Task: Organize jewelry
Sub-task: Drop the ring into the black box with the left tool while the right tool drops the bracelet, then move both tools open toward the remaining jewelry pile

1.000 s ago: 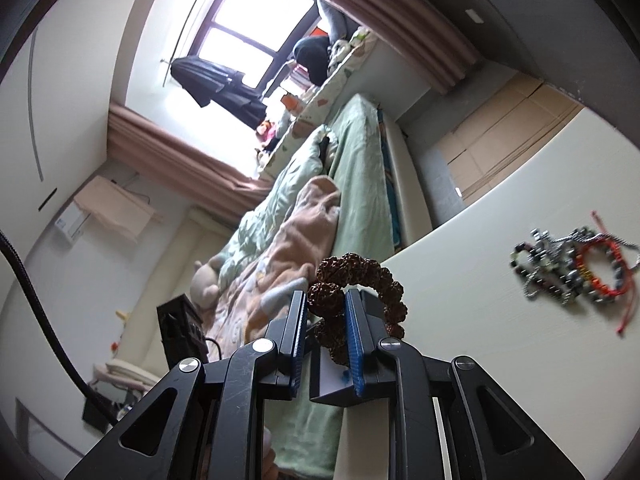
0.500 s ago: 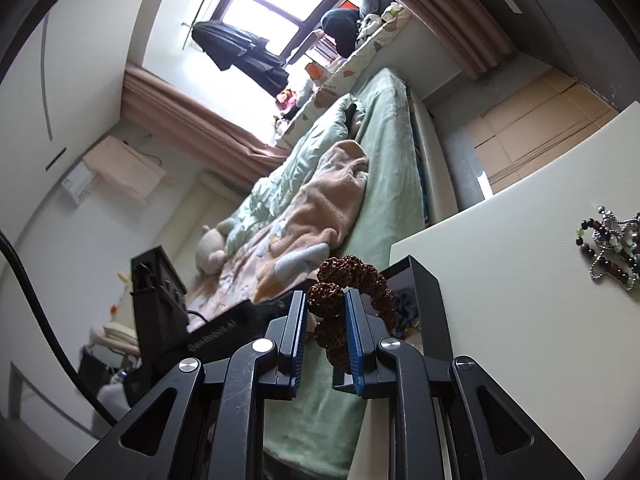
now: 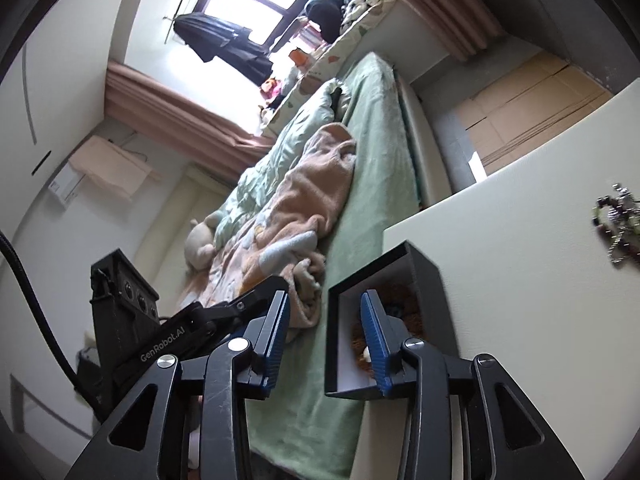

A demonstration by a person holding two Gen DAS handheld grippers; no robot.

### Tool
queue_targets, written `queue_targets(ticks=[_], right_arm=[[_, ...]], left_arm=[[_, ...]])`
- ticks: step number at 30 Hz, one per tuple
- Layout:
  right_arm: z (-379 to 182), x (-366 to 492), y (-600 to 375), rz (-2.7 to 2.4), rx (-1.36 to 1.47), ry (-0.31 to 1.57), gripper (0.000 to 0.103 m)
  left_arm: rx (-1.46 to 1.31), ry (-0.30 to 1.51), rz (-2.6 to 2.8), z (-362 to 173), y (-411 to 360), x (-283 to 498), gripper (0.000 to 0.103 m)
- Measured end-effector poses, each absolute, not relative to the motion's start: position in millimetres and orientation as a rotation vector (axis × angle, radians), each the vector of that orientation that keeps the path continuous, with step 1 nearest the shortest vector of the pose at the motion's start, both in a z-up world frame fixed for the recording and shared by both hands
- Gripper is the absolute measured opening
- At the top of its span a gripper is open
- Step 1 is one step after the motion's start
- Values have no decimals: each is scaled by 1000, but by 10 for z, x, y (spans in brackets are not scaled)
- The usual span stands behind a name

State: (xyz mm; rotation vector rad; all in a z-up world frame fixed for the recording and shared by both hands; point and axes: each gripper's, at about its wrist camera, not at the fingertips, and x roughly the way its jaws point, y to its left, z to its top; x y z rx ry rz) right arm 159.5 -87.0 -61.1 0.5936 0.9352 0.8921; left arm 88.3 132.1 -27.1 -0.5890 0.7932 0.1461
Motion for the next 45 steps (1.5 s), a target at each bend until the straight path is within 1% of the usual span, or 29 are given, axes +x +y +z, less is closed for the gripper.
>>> queue_targets(ticks=[3,5,7,8,11,13,14,15,17,18,19,20,22,23,24,25,36,45], right_arm=[[-568,1599,-1015,853,593,934,40],[-534,1596,-1095,823,583,931,42],[-506,1584,-1217,780,573,929,57],[-494,1586,-1289,751,570,926,59],[-493,1590,-1451,680,557,936,60],[-495,1599,-1598,632,562,942,60],[-497,1601,-1662,614,570,944,60],[-501,1605,-1738,596,580,947,60],[-515,1626,-1884,560,605,957,61],[-527,1637,-1952,544,619,966,65],[-541,1649,-2024,527,638,973,72],[-559,1654,-2086,510,655,976,75],[-592,1661,-2240,454,690,980,86],[-603,1667,-2293,433,703,982,88],[-619,1674,-2362,411,718,985,92],[-634,1678,-2426,387,734,987,94],[-673,1742,-2814,249,750,1014,95],[-756,1757,-3049,171,809,1041,95]], left_arm=[[-582,794,136,-269,1271,904,63],[-571,792,125,-264,1221,919,63],[-562,789,114,-264,1160,928,63],[-553,790,107,-266,1110,944,63],[-528,793,92,-267,984,982,63],[-524,794,77,-269,905,1010,66],[-528,790,66,-270,859,1022,71],[-527,784,58,-268,808,1033,78],[-514,774,49,-258,711,1054,86],[-507,773,43,-255,657,1069,89],[-499,776,34,-261,587,1090,90],[-494,781,28,-269,542,1108,93],[-482,796,10,-290,447,1151,95],[-473,806,3,-305,398,1177,95],[-469,812,-2,-319,356,1200,96],[-466,814,-5,-326,332,1212,96],[-397,887,-57,-523,-110,1487,97],[-356,896,-92,-658,-443,1715,96]])
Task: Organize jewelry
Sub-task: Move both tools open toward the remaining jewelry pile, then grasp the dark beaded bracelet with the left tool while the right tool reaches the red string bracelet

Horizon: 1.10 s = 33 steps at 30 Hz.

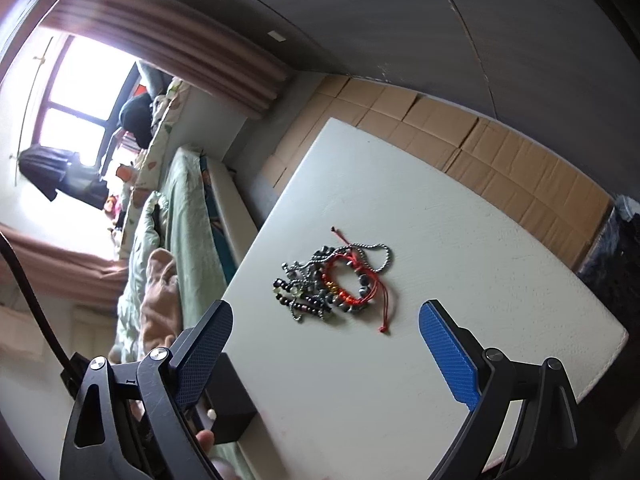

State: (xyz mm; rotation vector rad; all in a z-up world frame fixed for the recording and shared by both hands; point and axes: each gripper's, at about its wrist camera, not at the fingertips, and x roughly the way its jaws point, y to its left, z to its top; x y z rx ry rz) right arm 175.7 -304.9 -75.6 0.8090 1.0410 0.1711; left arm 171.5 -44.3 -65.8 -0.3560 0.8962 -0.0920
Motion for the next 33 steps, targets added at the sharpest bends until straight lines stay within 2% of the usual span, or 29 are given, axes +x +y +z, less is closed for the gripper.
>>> queue_targets(ticks=[1,3,8,10,16,23,31,33], right_arm=[[-779,1771,-3071,176,823,1047,95],[-816,1798,-3070,186,847,1060,94],[-911,1832,-3085,170,872,1084,76],[-961,1852,-3098,172,900,1099,68],[-1056,1896,-3131,167,952,1130,60],[-1066,1947,-3098,171,944,1144,60],[-1151,1979,-3049,177,947,1179,60],[-1169,1982,-3023,185,948,1189,60]], left_arm=[[-360,894,-104,-666,-474,1733,95],[-356,903,-116,-692,-553,1801,83],[-337,941,-120,-812,-710,1957,61],[-352,956,-134,-865,-738,1997,59],[-339,967,-147,-955,-862,2090,49],[-322,983,-130,-1076,-947,2157,43],[-259,1002,-106,-1179,-1050,2198,42],[-233,1001,-91,-1190,-1061,2182,28]])
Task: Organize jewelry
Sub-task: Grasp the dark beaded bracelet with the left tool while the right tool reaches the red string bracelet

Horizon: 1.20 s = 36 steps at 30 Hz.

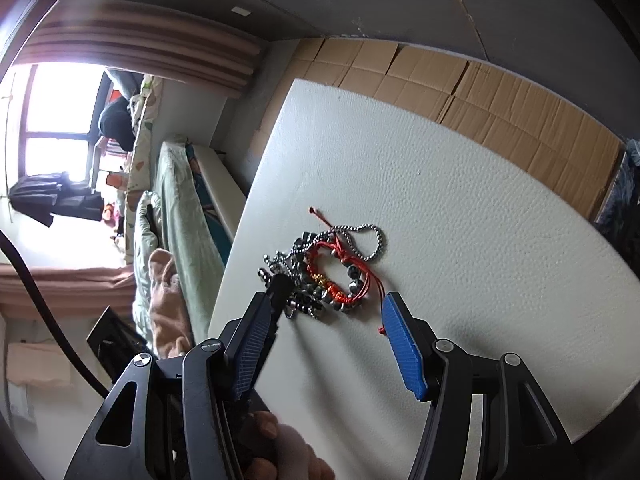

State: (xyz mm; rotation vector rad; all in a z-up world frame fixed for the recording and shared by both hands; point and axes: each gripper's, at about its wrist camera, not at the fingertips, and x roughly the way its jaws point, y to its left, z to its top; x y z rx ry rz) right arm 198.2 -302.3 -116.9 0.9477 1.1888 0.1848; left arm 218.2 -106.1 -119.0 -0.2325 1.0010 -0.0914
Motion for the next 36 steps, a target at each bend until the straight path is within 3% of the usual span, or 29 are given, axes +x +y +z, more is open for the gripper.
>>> queue_targets(ticks=[2,3,4,13,21,36], right_arm=[[-1185,1981,-3013,192,951,1196,60],[-1192,1980,-3003,193,949,1200,60],[-1195,1980,-2994,192,945,1202,60],[-1147,2036,-2949,184,852,1193,60],[-1148,2194,-2801,191,675,1206,45],[-1067,2249,-2667,128,416,1174,40]], left_arm=[[-241,1009,-93,-1179,-1025,2171,19],[-252,1008,-98,-1169,-1001,2169,10],[-265,1007,-102,-1154,-969,2161,9],[-352,968,-116,-994,-691,2063,8],[-392,930,-131,-830,-551,1960,8],[-442,873,-121,-628,-181,1729,8]])
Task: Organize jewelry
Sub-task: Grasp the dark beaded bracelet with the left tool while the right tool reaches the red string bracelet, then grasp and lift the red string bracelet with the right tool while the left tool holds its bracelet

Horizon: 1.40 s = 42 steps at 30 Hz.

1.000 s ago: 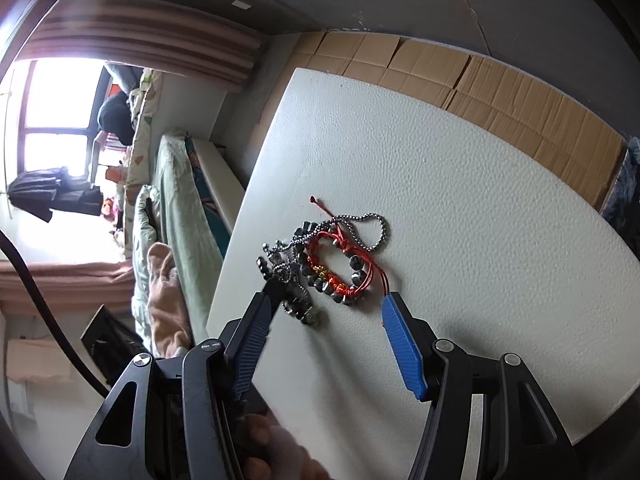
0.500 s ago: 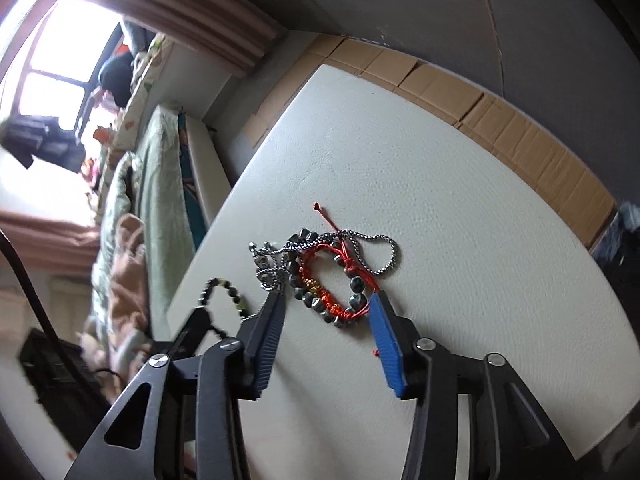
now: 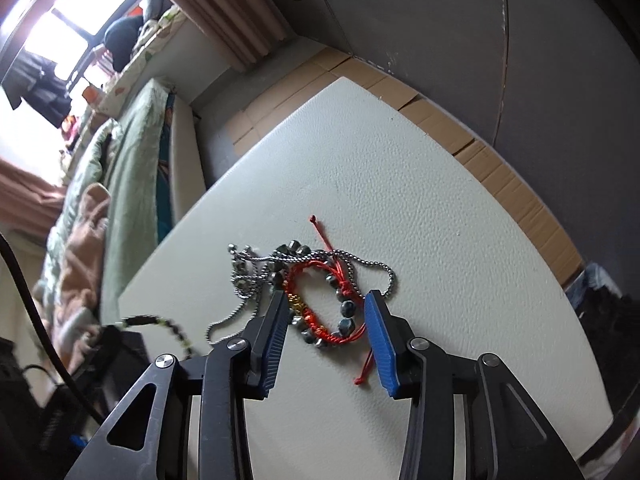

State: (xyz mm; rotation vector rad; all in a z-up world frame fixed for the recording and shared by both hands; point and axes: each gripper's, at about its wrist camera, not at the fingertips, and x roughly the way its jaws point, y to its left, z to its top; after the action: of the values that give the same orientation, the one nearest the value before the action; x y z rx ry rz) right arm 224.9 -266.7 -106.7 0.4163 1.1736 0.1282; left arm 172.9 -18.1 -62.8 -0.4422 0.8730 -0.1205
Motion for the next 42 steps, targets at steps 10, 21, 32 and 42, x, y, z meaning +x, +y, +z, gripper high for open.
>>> queue_targets(ticks=[10,21,32,42], right_arm=[[-1158,2220,-2717,114,455,1166,10],[-860,2032,-2774,199,545,1067,2],[-870,2124,-2658,141,398,1126,6],[-1052,2202,-2753,158,502,1160,35]], left_arm=[[-469,862,-101,-577,-43,1623,8],[-488,833,-80,-461,135,1505,8],[-497,838,-70,-465,206,1496,8],[-492,849,-77,-492,186,1537,8]])
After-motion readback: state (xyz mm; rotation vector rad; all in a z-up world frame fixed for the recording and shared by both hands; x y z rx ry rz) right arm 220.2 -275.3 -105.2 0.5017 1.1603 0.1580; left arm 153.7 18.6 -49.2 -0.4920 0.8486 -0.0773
